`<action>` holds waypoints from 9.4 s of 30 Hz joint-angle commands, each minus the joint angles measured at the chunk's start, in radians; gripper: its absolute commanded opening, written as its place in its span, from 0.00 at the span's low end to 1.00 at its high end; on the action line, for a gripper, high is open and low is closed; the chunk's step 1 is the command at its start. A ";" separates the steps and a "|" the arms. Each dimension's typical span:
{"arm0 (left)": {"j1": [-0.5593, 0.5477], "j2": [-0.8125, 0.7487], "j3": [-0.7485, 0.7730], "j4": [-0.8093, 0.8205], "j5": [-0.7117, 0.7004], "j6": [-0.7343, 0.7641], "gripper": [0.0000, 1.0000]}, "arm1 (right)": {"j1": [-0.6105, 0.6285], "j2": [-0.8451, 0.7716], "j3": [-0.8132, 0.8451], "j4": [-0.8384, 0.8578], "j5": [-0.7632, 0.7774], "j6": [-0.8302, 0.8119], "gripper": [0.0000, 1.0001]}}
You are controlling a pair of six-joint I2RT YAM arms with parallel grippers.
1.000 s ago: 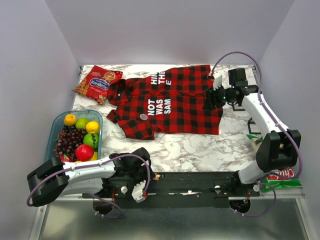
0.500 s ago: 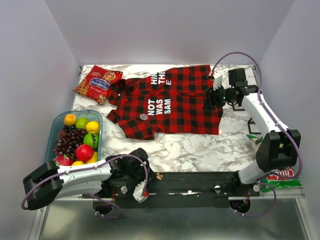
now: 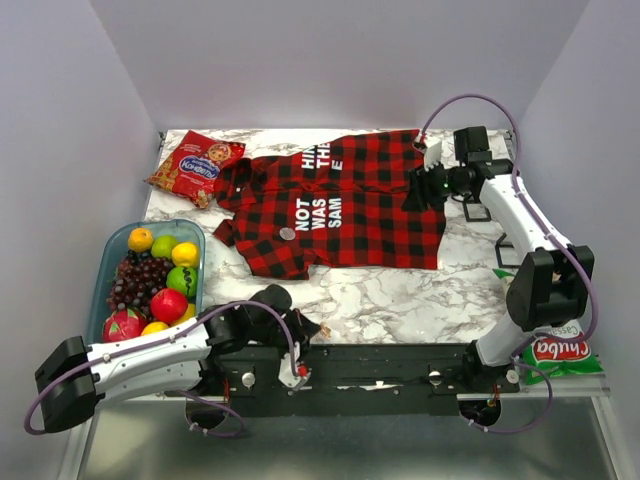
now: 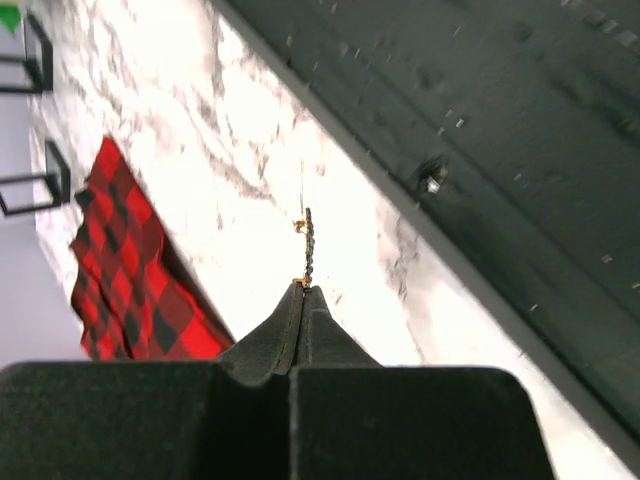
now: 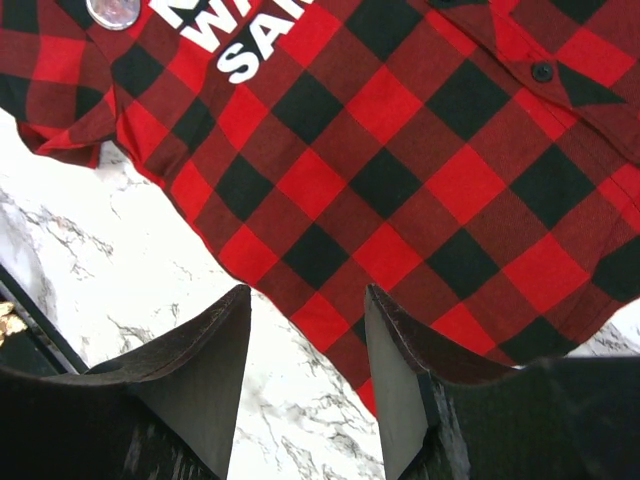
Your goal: Remove the brooch from the garment
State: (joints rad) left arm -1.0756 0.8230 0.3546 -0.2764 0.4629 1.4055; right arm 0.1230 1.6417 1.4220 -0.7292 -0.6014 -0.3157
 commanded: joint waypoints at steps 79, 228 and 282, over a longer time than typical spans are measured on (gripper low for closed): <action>0.126 0.605 0.043 1.356 -0.537 0.105 0.00 | 0.210 0.385 0.045 0.307 -0.864 0.716 0.28; 0.612 0.774 0.822 0.764 0.523 -1.979 0.00 | 0.113 0.023 0.238 -0.219 -0.500 -0.052 0.47; 0.569 0.809 0.853 0.792 0.585 -1.972 0.00 | 0.132 0.086 0.276 -0.124 -0.436 0.104 0.47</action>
State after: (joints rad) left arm -0.4866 1.6314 1.1713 0.5140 1.0004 -0.5900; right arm 0.2501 1.7084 1.6951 -0.8982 -1.0821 -0.2329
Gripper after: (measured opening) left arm 0.009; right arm 0.466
